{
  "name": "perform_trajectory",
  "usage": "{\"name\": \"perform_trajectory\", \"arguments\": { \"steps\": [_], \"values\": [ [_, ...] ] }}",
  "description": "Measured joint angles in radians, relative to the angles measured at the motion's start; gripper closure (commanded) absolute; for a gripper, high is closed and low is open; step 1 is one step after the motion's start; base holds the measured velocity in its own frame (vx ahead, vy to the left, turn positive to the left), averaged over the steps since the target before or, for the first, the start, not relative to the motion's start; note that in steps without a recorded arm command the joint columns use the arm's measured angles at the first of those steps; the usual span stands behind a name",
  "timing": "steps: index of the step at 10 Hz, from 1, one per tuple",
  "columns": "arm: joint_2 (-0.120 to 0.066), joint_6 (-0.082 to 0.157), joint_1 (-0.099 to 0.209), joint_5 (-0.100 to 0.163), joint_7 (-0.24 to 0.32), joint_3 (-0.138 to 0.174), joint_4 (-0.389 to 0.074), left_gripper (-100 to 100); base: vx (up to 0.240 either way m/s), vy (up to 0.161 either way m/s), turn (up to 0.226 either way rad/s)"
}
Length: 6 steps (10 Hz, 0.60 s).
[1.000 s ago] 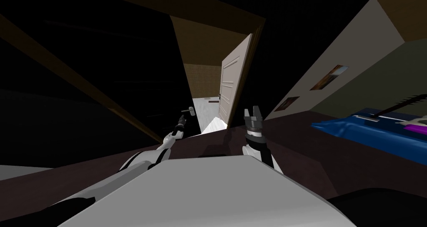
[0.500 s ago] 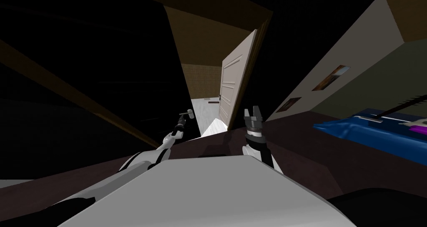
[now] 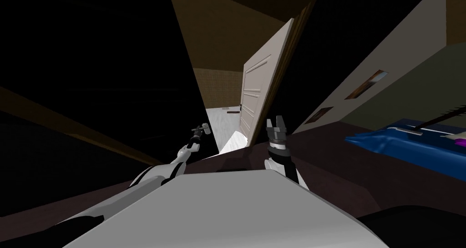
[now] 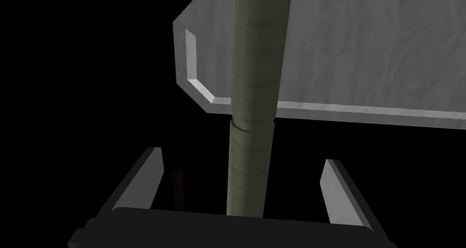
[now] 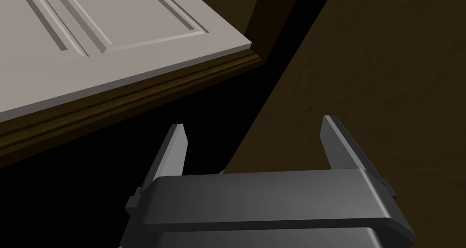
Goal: Push the door open
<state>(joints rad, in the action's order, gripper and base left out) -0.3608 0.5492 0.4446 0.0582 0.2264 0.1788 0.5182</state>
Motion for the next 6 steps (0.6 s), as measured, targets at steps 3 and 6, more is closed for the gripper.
{"name": "perform_trajectory", "arguments": {
  "steps": [3, 6],
  "values": [
    [-0.001, 0.002, 0.001, 0.001, -0.001, 0.001, -0.001, 100, 0.011, 0.002, -0.001],
    [0.000, -0.001, 0.001, 0.001, -0.001, 0.001, -0.002, 100, -0.013, -0.002, -0.002]
  ]
}}
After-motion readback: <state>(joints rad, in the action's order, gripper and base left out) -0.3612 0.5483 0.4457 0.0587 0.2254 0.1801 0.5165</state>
